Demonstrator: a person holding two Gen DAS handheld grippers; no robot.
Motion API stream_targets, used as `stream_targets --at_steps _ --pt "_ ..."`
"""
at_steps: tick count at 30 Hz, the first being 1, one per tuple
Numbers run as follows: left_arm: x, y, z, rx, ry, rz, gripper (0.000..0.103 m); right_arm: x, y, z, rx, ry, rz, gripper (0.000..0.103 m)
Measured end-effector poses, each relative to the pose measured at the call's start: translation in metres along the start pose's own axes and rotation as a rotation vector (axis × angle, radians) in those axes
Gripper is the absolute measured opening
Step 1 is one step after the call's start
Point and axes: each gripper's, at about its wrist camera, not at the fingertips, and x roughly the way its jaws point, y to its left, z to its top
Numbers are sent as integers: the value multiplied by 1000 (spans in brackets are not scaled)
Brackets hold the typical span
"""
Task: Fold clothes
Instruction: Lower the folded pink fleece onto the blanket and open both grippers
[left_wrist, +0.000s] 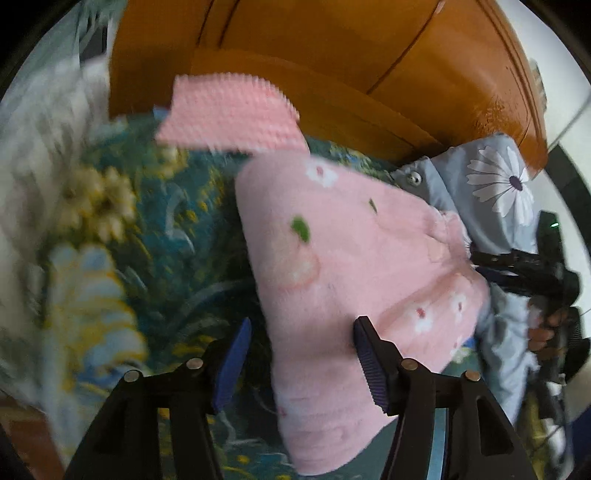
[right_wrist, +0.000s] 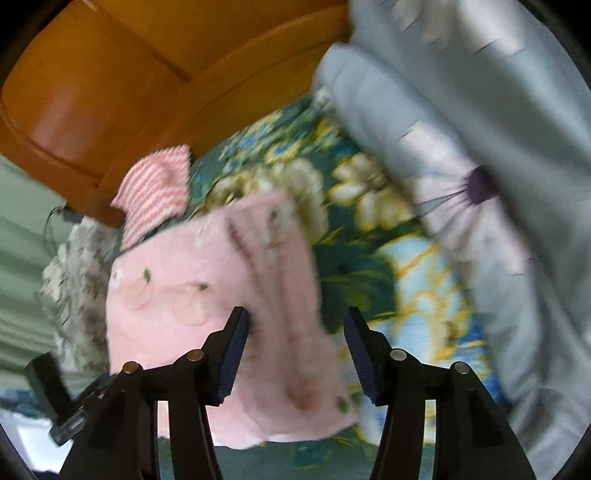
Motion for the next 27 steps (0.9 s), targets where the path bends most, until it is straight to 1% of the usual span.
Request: stream_targets --at_steps 1,2,3,6,9,10,11,13,15,17,19,22,27 --pt "-5 -5 4 25 -22 9 62 -8 2 -1 -7 -22 -26 55" --pt "-9 -13 10 51 -50 8 62 -15 7 -3 -27 -43 -32 55" --pt "-13 -22 15 77 -77 6 62 -21 16 -6 -55 -62 -28 55" --pt "-8 -49 24 173 -109 12 64 -29 46 -18 -147 -89 4 55" --pt "9 -63 26 209 -87 -12 64 -22 79 -36 -260 -97 47 55" --pt "14 -66 24 222 -82 -16 64 -18 86 -42 -296 -95 50 55" --pt "18 -66 22 239 -73 -11 64 -13 86 -44 -311 -85 34 55" --pt "30 -65 19 262 -52 0 64 -1 77 -46 -307 -64 -11 53" --pt "42 -60 16 256 -26 -1 64 9 67 -46 -287 -51 -42 53" --pt "51 -56 14 239 -14 2 64 13 55 -42 -231 -61 -31 53" --pt "58 -52 12 223 -5 7 64 19 51 -39 -219 -62 -35 53" --pt "67 -49 9 210 9 21 64 30 53 -38 -225 -59 -56 54" --pt "65 -53 4 231 -7 40 65 36 64 -43 -269 -70 -113 55"
